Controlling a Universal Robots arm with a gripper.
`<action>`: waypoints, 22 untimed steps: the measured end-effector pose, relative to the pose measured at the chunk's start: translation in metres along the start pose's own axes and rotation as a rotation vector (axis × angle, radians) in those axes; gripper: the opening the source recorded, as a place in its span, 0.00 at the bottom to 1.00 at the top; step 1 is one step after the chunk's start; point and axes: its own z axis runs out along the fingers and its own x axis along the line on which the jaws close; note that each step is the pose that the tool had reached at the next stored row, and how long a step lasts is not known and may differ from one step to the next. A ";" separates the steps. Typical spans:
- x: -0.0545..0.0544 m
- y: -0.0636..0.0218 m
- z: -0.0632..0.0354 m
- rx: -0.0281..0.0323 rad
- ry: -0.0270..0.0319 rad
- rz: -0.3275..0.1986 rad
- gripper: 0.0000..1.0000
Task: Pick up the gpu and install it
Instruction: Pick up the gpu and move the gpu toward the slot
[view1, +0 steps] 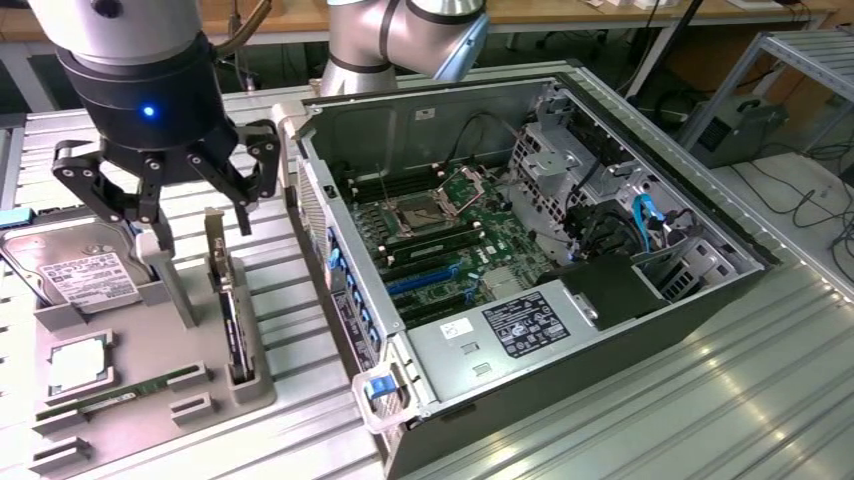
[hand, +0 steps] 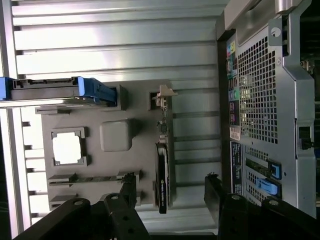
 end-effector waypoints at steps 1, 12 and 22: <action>0.000 0.0000 0.0011 0.0000 0.0000 0.000 0.66; 0.000 -0.0016 0.0132 -0.0002 0.0000 0.000 0.66; 0.000 -0.0042 0.0250 -0.0002 0.0001 0.000 0.66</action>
